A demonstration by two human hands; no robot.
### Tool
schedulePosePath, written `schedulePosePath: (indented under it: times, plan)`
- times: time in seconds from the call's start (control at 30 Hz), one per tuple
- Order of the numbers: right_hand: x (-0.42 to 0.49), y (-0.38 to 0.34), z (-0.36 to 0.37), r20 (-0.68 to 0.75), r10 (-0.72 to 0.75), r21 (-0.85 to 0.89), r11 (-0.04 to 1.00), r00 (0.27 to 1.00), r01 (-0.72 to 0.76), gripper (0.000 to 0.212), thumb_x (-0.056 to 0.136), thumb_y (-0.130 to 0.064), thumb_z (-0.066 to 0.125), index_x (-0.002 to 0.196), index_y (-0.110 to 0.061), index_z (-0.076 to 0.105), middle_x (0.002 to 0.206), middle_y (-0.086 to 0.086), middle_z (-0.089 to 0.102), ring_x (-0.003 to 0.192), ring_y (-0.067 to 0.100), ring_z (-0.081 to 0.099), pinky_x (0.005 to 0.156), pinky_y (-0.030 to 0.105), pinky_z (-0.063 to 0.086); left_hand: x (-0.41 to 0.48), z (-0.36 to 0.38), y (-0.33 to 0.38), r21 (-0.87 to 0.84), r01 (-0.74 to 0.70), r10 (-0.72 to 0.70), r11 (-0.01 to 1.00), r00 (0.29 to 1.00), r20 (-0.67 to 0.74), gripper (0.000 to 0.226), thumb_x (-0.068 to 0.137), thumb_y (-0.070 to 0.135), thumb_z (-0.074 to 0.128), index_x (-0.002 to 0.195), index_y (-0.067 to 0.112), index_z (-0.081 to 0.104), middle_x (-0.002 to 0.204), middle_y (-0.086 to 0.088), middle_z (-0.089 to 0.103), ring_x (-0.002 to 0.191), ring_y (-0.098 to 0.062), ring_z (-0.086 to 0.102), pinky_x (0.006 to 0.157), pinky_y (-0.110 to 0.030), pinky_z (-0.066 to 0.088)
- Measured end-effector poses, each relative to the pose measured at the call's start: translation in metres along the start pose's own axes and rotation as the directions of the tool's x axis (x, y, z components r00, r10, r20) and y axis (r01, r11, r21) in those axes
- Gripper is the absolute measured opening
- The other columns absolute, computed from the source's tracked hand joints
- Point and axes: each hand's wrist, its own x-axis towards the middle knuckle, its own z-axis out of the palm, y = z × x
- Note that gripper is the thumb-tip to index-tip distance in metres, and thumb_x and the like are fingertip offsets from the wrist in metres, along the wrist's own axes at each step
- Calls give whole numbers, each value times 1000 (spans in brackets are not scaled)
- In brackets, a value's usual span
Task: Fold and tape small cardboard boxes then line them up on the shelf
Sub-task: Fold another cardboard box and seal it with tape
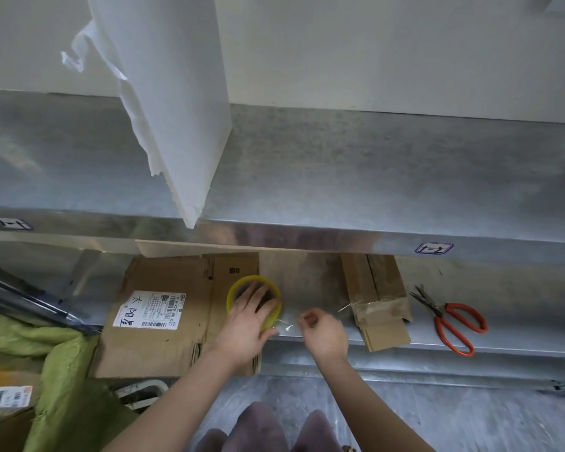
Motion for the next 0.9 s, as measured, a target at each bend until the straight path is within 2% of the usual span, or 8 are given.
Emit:
schedulePosePath:
  times: [0.07, 0.27, 0.47, 0.57, 0.63, 0.7, 0.77, 0.9]
  plan:
    - [0, -1, 3, 7, 26, -5, 1000, 1000, -26, 16, 87, -48, 63, 95, -35, 66, 130, -6, 53, 106, 18, 61, 75, 26, 45, -1, 0, -3, -9, -9, 9, 1000, 1000, 8, 63, 92, 50, 53, 148, 28, 33, 161, 1, 13, 149, -24, 1, 119, -39, 1]
    - [6, 0, 5, 6, 31, -44, 999, 1000, -30, 46, 84, -50, 68, 120, -29, 49, 120, -2, 58, 104, 20, 61, 78, 31, 50, 1, -2, -3, -2, -12, 12, 1000, 995, 94, 69, 92, 54, 50, 151, 30, 25, 162, 4, 7, 149, -21, -5, 120, -41, 1]
    - [-21, 6, -5, 44, -197, -88, 976, 979, 201, 47, 98, -44, 48, 138, -20, 40, 133, 2, 50, 119, 20, 53, 95, 31, 45, -5, -11, 7, 116, -58, 51, 992, 997, 63, 67, 94, 57, 40, 152, 27, 23, 161, 2, 13, 149, -22, -3, 116, -38, -13]
    - [-52, 9, -23, 1, -517, -147, 847, 856, 511, 29, 97, -31, 48, 123, -24, 55, 124, -4, 55, 116, 15, 52, 93, 28, 47, -16, -20, 21, 149, -73, 79, 986, 996, -40, 63, 96, 55, 31, 150, 24, 31, 158, 2, 26, 149, -22, 10, 119, -39, -6]
    - [-71, 11, -39, -98, -703, -222, 706, 705, 673, 24, 92, -26, 50, 113, -26, 62, 118, -6, 59, 115, 15, 53, 90, 29, 51, -21, -27, 37, 136, -87, 102, 987, 989, -106, 59, 95, 50, 32, 147, 22, 36, 153, 1, 36, 146, -22, 22, 119, -40, 1]
    - [-82, 17, -57, -180, -802, -317, 596, 570, 738, 26, 90, -24, 51, 113, -26, 63, 120, -6, 60, 123, 17, 51, 99, 31, 47, -23, -32, 58, 133, -116, 139, 984, 974, -180, 57, 94, 46, 35, 144, 21, 41, 147, 2, 44, 142, -22, 31, 120, -39, 11]
    - [-81, 29, -79, -222, -810, -404, 583, 542, 705, 33, 89, -25, 51, 120, -23, 64, 127, -4, 60, 130, 21, 48, 107, 39, 41, -22, -34, 83, 108, -139, 159, 984, 965, -211, 58, 95, 48, 36, 145, 19, 42, 147, 2, 44, 142, -21, 32, 121, -37, 13]
    - [-63, 67, -119, -264, -752, -491, 643, 603, 588, 41, 87, -24, 53, 126, -19, 64, 129, 1, 61, 129, 27, 51, 107, 47, 42, -13, -29, 134, 97, -138, 153, 986, 975, -162, 63, 97, 50, 39, 151, 19, 30, 154, 1, 35, 145, -22, 25, 119, -46, 5]
